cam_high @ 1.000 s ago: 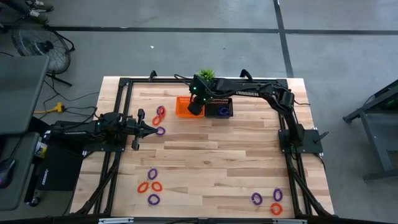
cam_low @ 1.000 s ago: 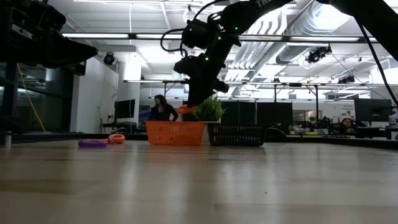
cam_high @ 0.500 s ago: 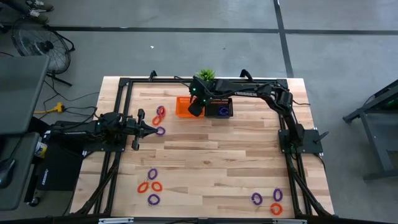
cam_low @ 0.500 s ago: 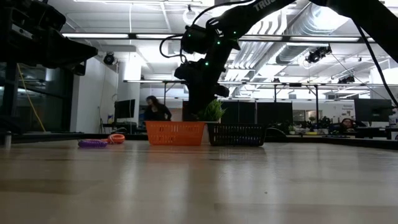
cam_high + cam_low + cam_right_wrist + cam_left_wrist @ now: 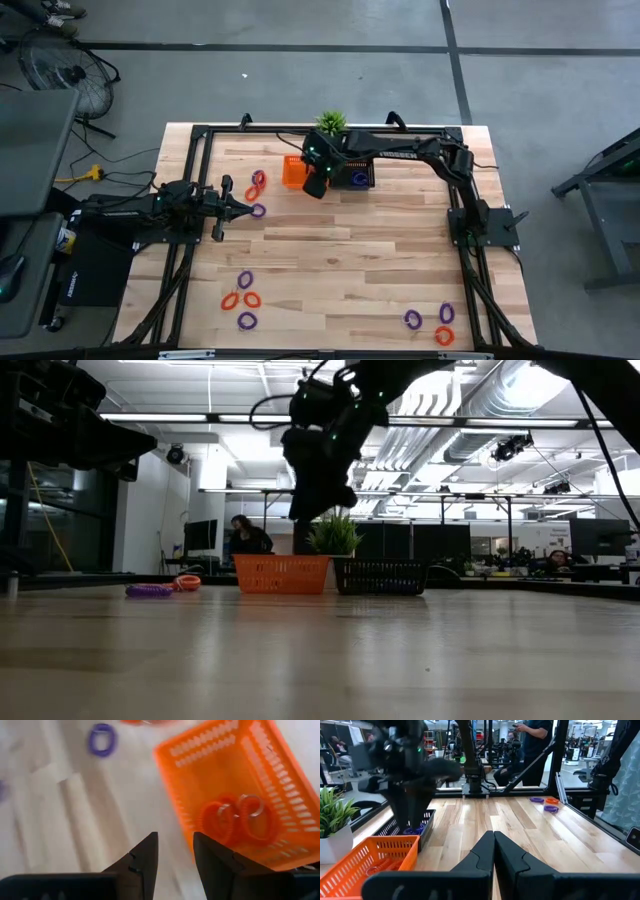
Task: Sort spring keychains into baskets
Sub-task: Put the purple spring keychain into the black basket
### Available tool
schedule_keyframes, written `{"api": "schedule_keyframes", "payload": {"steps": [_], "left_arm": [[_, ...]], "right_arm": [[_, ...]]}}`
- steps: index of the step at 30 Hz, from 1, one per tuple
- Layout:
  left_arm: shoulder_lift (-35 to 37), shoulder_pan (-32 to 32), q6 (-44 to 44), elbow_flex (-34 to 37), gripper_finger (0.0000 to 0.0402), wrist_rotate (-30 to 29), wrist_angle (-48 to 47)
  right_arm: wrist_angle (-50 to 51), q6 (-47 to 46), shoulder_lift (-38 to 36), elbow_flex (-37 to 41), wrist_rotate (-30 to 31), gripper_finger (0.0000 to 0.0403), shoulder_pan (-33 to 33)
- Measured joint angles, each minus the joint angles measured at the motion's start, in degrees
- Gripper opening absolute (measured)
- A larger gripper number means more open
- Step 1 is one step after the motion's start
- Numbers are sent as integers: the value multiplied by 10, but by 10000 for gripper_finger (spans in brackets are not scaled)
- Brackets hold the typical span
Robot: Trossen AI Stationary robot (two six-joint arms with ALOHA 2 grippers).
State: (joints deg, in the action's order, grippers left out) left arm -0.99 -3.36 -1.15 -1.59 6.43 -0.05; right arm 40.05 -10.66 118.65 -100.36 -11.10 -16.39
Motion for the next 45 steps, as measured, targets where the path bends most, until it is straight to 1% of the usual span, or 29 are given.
{"api": "schedule_keyframes", "payload": {"steps": [3, 10, 16, 23, 26, 35, 43, 45], "left_arm": [[0, 0, 0, 0, 1, 0, 0], [0, 0, 0, 0, 1, 0, 0], [0, 0, 0, 0, 1, 0, 0], [0, 0, 0, 0, 1, 0, 0], [0, 0, 0, 0, 1, 0, 0], [0, 0, 0, 0, 1, 0, 0], [0, 0, 0, 0, 1, 0, 0], [0, 0, 0, 0, 1, 0, 0]], "right_arm": [[22, 29, -20, 0, -12, 119, 17], [95, 77, -67, -1, -13, 119, 63], [168, 94, -89, -1, -13, 119, 110], [242, 92, -100, -1, -13, 117, 169], [266, 69, -102, -1, -13, 117, 197], [303, -38, -104, -1, -28, 117, 289], [305, -120, -104, 0, -26, 117, 386], [294, -146, -106, 15, -26, 117, 405]]}}
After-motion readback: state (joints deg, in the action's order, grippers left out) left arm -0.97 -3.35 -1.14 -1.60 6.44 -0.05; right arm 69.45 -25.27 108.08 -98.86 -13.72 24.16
